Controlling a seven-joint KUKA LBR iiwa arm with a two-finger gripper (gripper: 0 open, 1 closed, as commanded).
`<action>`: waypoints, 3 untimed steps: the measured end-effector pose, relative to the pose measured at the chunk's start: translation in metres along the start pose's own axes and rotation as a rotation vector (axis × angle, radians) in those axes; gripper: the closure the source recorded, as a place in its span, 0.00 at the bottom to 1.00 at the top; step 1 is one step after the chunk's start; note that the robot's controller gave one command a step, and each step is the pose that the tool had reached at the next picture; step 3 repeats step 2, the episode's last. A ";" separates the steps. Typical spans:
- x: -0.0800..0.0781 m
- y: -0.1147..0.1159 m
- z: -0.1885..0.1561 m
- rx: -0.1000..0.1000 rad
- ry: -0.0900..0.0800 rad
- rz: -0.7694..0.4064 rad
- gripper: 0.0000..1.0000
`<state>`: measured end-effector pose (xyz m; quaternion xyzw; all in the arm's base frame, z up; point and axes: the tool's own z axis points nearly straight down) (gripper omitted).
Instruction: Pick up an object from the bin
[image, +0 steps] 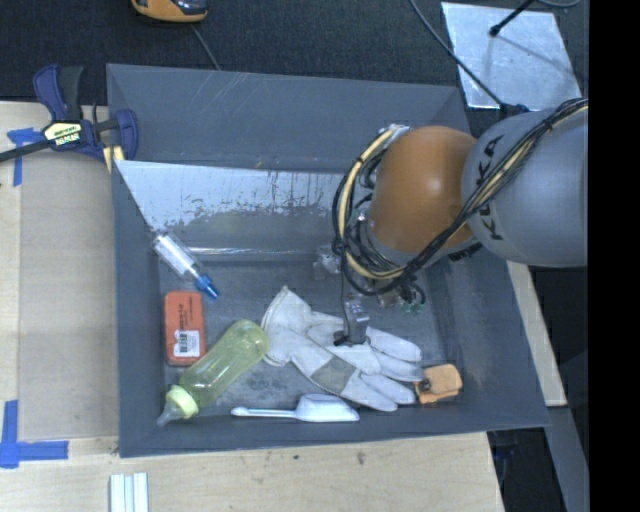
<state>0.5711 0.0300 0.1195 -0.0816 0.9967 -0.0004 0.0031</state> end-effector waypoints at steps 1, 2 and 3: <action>0.000 0.018 0.047 -0.001 -0.001 0.012 1.00; 0.000 0.018 0.047 -0.001 -0.001 0.012 1.00; 0.000 0.018 0.047 -0.001 -0.001 0.012 1.00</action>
Offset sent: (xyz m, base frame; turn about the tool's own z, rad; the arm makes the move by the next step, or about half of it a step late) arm 0.0000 0.0000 0.0000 0.0000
